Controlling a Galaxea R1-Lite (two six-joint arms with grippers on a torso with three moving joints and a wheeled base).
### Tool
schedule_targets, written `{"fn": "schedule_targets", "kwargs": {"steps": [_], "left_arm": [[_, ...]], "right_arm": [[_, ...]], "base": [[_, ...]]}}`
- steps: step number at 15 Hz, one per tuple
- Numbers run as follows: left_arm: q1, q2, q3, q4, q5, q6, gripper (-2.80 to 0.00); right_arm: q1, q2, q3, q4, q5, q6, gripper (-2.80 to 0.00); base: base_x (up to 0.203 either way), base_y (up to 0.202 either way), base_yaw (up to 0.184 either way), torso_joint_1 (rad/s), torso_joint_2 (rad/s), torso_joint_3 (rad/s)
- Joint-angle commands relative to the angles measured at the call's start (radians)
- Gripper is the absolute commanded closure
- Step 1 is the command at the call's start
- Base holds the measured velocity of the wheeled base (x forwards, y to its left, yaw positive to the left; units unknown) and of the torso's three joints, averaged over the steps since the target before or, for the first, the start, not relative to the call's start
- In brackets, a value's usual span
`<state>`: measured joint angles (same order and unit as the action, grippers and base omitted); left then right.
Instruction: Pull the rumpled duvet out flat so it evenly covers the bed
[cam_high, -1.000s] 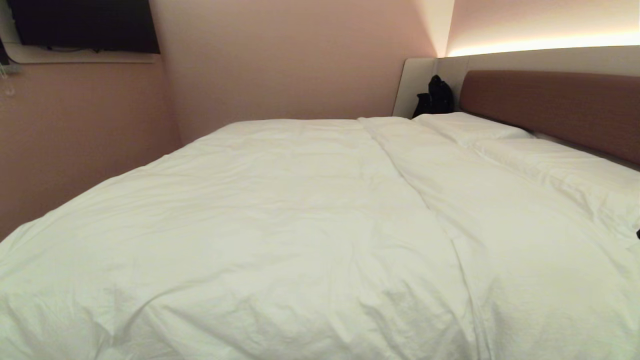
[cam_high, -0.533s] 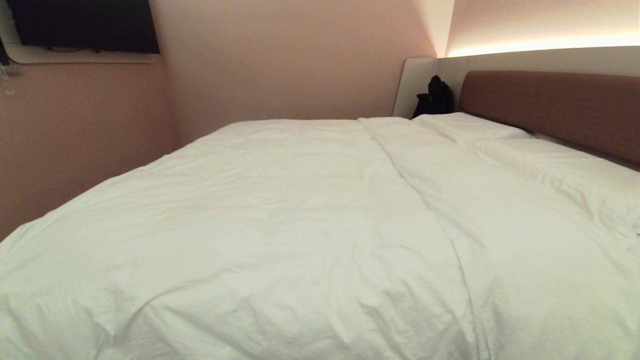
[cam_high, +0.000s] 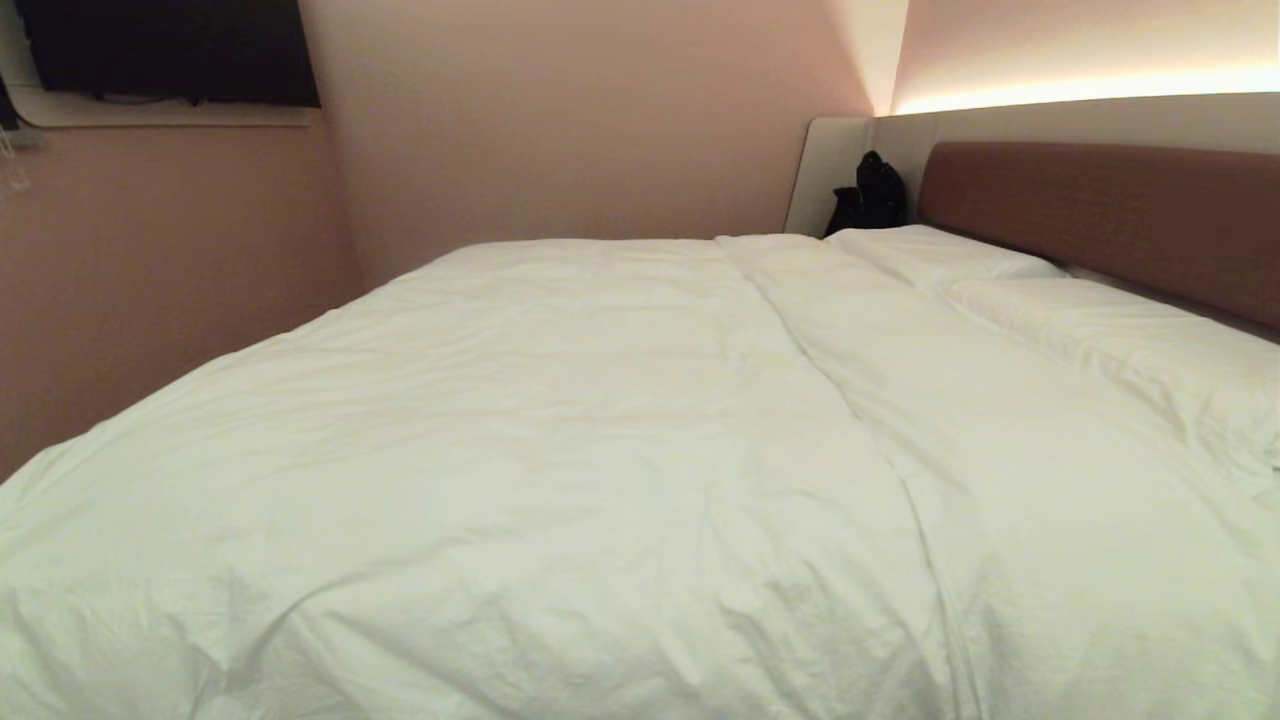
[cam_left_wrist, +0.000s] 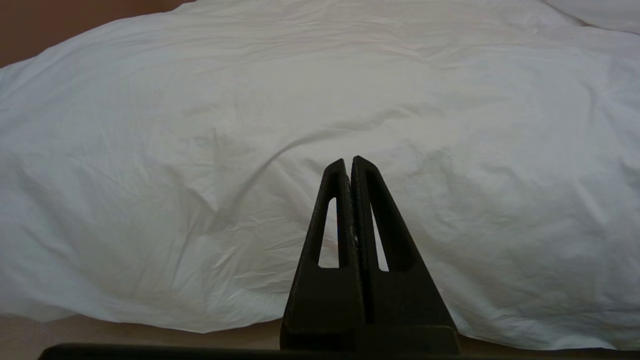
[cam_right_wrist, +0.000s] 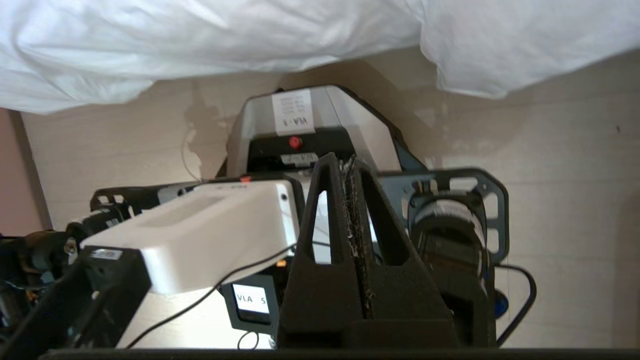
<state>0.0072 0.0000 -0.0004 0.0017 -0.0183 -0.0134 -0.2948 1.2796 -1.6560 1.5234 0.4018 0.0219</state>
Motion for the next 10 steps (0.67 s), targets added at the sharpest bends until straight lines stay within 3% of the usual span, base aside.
{"fn": "schedule_targets", "kwargs": {"steps": [1,10], "left_arm": [[0.000,0.000,0.000,0.000,0.000,0.000,0.00],[0.000,0.000,0.000,0.000,0.000,0.000,0.00]], "right_arm": [[0.005,-0.023,0.032,0.047,-0.008,0.004,0.00],[0.006,-0.103,0.083,0.047,0.001,-0.026,0.00]], "base": [[0.000,0.000,0.000,0.000,0.00,0.000],[0.000,0.000,0.000,0.000,0.00,0.000]]}}
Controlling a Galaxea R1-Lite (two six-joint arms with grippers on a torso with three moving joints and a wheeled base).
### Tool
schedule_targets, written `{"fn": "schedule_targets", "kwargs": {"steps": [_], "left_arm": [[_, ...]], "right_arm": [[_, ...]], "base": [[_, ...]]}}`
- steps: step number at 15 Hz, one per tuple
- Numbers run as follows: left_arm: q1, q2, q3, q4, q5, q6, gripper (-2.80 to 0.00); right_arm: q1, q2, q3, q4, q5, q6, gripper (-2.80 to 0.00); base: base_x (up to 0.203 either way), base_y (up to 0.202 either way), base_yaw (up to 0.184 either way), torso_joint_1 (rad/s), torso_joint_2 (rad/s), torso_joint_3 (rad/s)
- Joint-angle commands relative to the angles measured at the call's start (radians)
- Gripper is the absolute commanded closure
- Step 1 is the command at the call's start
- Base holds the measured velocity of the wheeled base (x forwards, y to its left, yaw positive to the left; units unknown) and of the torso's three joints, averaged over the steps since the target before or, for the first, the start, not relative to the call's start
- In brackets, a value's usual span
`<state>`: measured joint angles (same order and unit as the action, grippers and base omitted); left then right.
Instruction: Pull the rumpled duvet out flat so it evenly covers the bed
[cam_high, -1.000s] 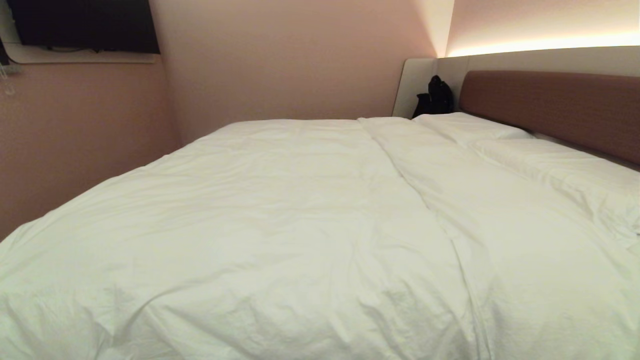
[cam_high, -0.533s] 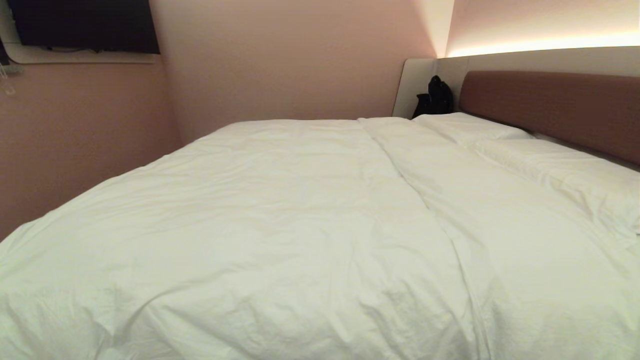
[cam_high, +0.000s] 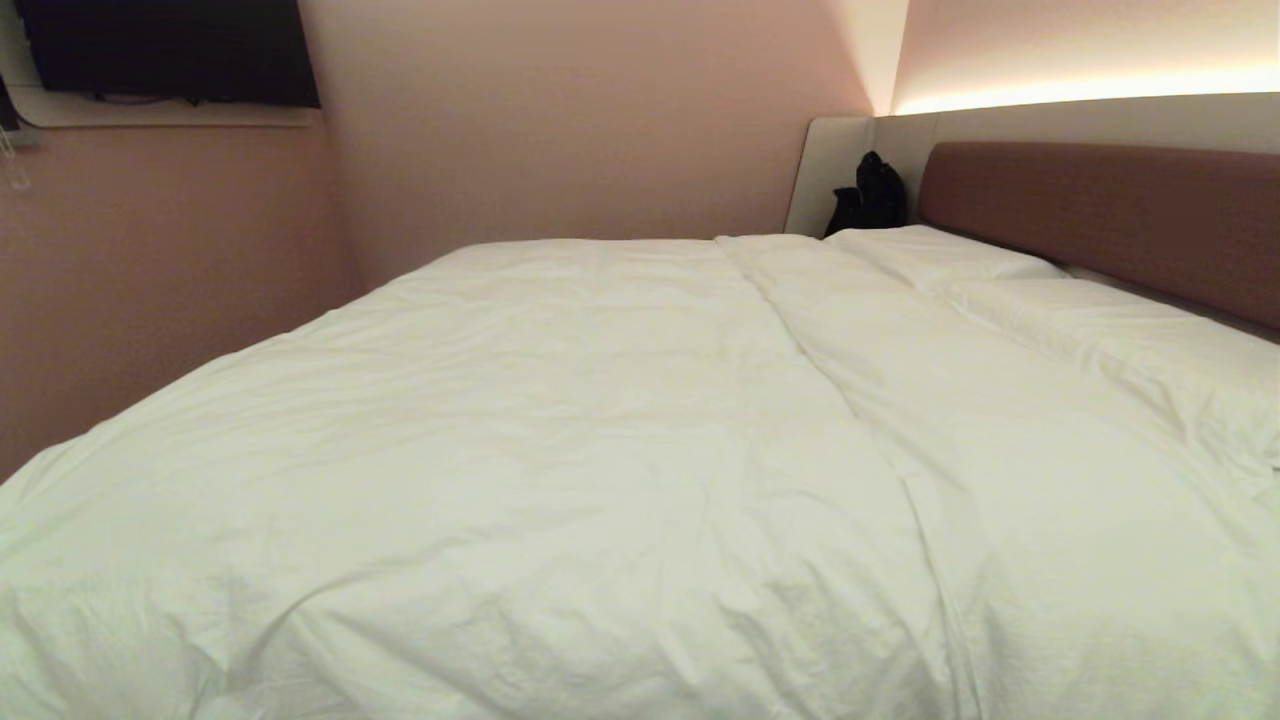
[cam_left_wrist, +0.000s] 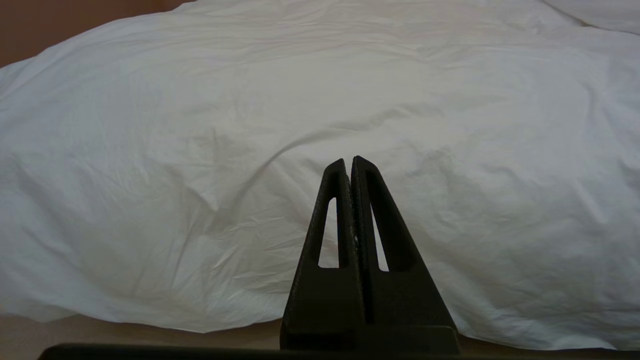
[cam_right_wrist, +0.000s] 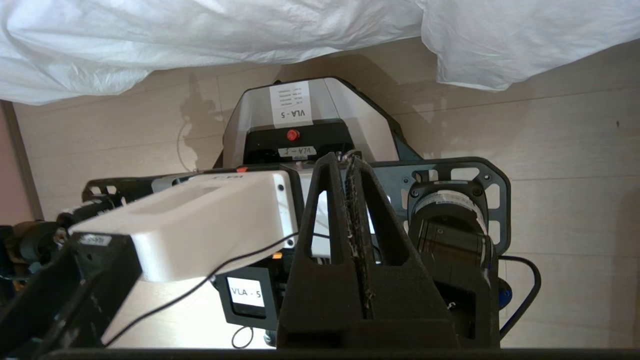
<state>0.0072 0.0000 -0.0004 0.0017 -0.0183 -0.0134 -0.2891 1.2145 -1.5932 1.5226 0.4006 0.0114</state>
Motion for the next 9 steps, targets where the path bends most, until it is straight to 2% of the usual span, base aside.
{"fn": "schedule_targets", "kwargs": {"steps": [1,4,9], "left_arm": [[0.000,0.000,0.000,0.000,0.000,0.000,0.00],[0.000,0.000,0.000,0.000,0.000,0.000,0.00],[0.000,0.000,0.000,0.000,0.000,0.000,0.00]], "right_arm": [[0.001,-0.061,0.051,0.047,0.002,-0.041,0.00],[0.001,-0.085,0.095,0.047,0.000,-0.085,0.00],[0.001,-0.110,0.101,0.047,-0.011,-0.087,0.00]], "base": [[0.000,0.000,0.000,0.000,0.00,0.000],[0.000,0.000,0.000,0.000,0.00,0.000],[0.000,0.000,0.000,0.000,0.00,0.000]]}}
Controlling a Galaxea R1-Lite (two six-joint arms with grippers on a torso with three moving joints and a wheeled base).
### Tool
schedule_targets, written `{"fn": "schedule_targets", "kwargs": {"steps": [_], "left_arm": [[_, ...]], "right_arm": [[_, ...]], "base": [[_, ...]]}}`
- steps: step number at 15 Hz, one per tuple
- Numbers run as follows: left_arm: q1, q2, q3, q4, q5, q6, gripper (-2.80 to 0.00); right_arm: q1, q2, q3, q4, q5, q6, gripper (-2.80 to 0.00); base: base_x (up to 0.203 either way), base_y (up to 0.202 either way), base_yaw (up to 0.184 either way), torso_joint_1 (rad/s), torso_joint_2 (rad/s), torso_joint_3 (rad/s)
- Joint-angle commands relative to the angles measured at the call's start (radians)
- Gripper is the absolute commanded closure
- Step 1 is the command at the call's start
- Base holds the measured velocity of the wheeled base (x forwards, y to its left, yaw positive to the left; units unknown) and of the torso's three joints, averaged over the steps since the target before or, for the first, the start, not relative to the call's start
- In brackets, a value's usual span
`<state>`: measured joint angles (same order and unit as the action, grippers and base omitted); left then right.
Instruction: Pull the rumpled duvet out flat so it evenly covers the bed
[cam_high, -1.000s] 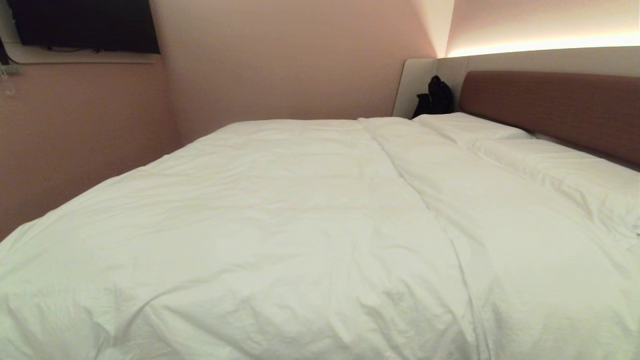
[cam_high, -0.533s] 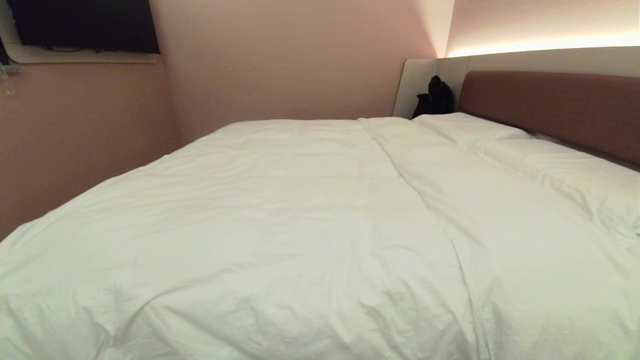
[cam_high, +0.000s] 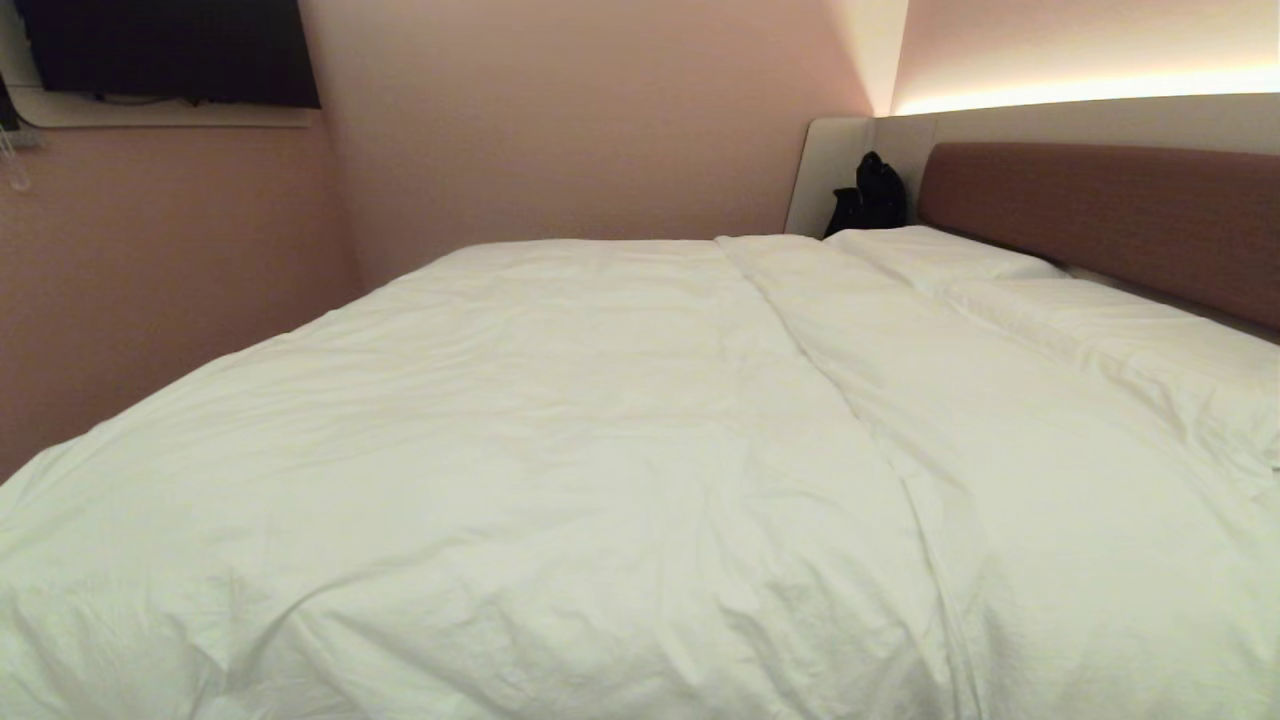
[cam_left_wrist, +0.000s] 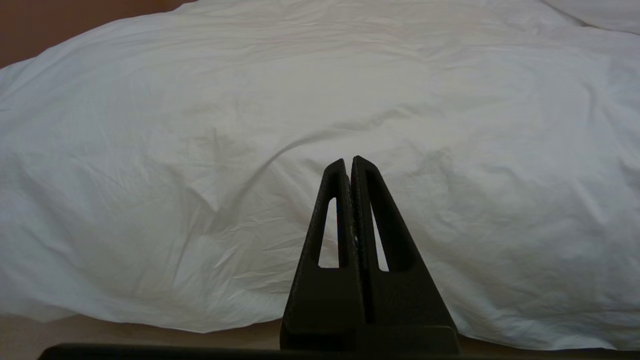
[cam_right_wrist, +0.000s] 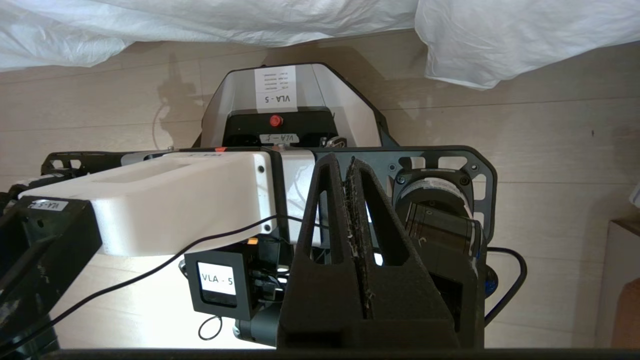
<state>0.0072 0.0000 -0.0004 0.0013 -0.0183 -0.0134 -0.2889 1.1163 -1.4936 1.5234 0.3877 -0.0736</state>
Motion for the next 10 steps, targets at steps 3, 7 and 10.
{"fn": "schedule_targets", "kwargs": {"steps": [3,7,10], "left_arm": [[0.000,0.000,-0.001,0.000,0.000,0.000,0.00],[0.000,0.000,-0.001,0.000,0.000,0.000,0.00],[0.000,0.000,0.000,-0.001,0.000,0.000,0.00]], "right_arm": [[0.001,-0.029,0.018,0.047,-0.010,-0.014,0.00],[0.001,-0.061,0.037,0.047,-0.011,-0.045,0.00],[0.001,-0.084,0.049,0.047,-0.012,-0.058,0.00]], "base": [[0.000,0.000,0.000,0.000,0.00,0.000],[0.000,0.000,0.000,0.000,0.00,0.000],[0.000,0.000,0.000,0.000,0.00,0.000]]}}
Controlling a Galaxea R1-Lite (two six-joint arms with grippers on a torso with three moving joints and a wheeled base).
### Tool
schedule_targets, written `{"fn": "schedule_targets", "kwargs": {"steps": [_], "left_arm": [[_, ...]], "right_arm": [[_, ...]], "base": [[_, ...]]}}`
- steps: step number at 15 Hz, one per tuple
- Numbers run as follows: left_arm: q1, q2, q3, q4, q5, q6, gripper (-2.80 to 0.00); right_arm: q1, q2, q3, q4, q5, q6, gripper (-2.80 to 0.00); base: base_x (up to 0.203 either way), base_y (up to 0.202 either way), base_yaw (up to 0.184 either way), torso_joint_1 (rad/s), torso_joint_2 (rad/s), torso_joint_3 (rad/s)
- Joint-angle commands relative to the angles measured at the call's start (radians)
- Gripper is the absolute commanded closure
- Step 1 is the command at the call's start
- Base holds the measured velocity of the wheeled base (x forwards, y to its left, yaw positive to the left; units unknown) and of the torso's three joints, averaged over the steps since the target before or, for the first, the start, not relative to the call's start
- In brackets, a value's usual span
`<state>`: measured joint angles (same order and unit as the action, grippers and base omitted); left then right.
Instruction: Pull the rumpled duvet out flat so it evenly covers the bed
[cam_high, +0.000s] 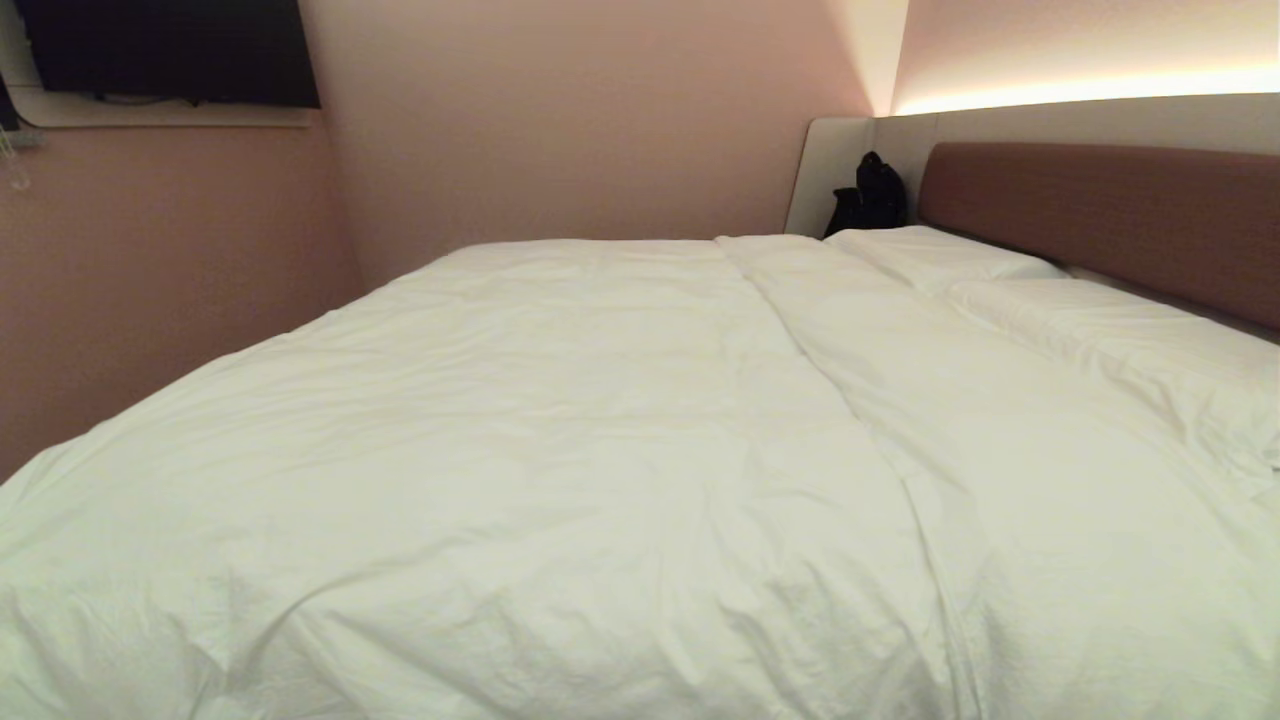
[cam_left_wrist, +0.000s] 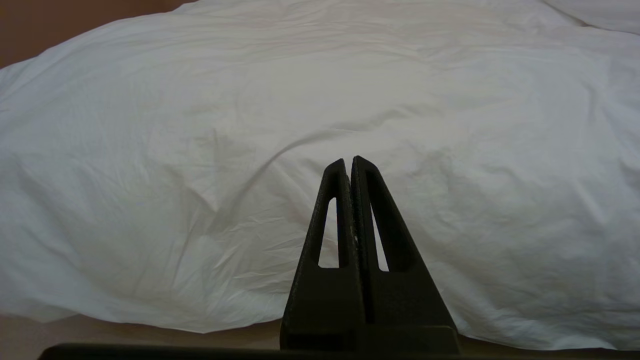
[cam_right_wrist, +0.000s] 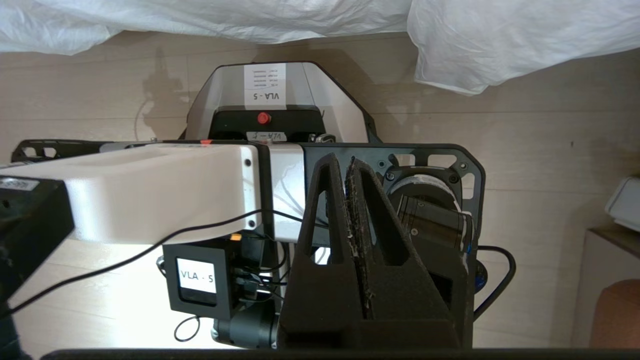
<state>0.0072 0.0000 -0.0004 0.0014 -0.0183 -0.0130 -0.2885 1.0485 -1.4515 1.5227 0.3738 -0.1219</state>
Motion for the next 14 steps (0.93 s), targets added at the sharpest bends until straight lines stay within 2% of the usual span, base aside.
{"fn": "schedule_targets", "kwargs": {"steps": [1,14], "left_arm": [[0.000,0.000,0.000,0.000,0.000,-0.001,0.00],[0.000,0.000,0.000,0.000,0.000,-0.001,0.00]], "right_arm": [[0.000,-0.023,0.011,0.047,0.002,-0.019,0.00],[0.000,-0.109,0.054,0.047,-0.019,-0.081,0.00]], "base": [[0.000,0.000,0.000,0.000,0.00,0.000],[0.000,0.000,0.000,0.000,0.00,0.000]]}}
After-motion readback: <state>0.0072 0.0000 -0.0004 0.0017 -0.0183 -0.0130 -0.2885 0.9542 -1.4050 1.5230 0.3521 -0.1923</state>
